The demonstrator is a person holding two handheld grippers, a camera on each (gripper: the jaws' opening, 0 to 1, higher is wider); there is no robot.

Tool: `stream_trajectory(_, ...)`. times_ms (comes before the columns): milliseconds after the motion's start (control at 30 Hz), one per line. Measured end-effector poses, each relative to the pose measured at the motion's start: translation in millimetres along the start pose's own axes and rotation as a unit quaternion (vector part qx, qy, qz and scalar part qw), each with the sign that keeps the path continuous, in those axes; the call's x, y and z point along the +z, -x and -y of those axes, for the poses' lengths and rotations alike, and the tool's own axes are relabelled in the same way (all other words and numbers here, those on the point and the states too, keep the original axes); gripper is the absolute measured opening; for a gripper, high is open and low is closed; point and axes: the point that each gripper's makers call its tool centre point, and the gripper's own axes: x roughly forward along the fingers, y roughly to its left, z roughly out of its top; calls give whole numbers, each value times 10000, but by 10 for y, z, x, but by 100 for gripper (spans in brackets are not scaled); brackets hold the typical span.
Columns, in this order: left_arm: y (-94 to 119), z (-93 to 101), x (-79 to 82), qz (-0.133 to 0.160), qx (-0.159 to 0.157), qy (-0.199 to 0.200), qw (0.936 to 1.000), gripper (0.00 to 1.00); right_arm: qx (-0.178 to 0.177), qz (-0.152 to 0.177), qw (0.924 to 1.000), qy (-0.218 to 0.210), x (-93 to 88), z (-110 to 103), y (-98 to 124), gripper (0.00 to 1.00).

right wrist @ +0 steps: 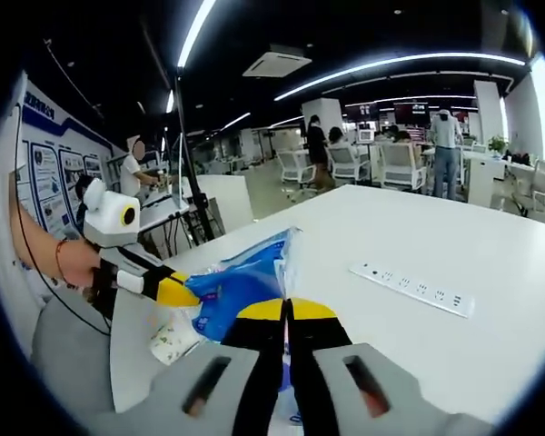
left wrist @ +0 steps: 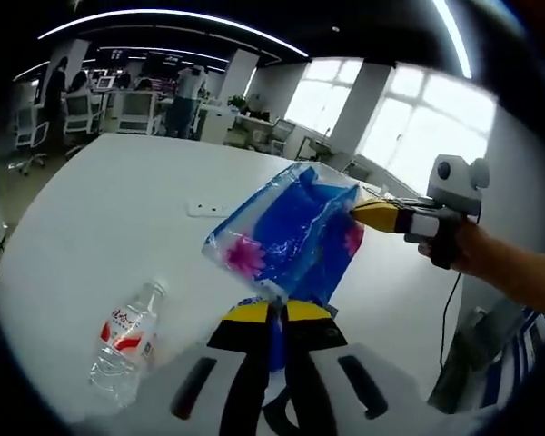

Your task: Arrange the tabletop items into an orderly group along one side of the table until the central work area is clear of visible clutter.

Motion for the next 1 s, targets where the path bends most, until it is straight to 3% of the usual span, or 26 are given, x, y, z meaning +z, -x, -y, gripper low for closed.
stream_trajectory(533,-176,372,194,-76,-408,-443,9982,0,-483,126,9986,-189,-27,199,433,0)
stream_trajectory(800,-350,665,301,-84,-644,-731,9952,0,-799,205,9964,-212,-13,376,743,0)
stream_trajectory(1000,-527,901,294,-198,-836,-880,9924,0,-1078,192,9936,-285,-87,522,1000,0)
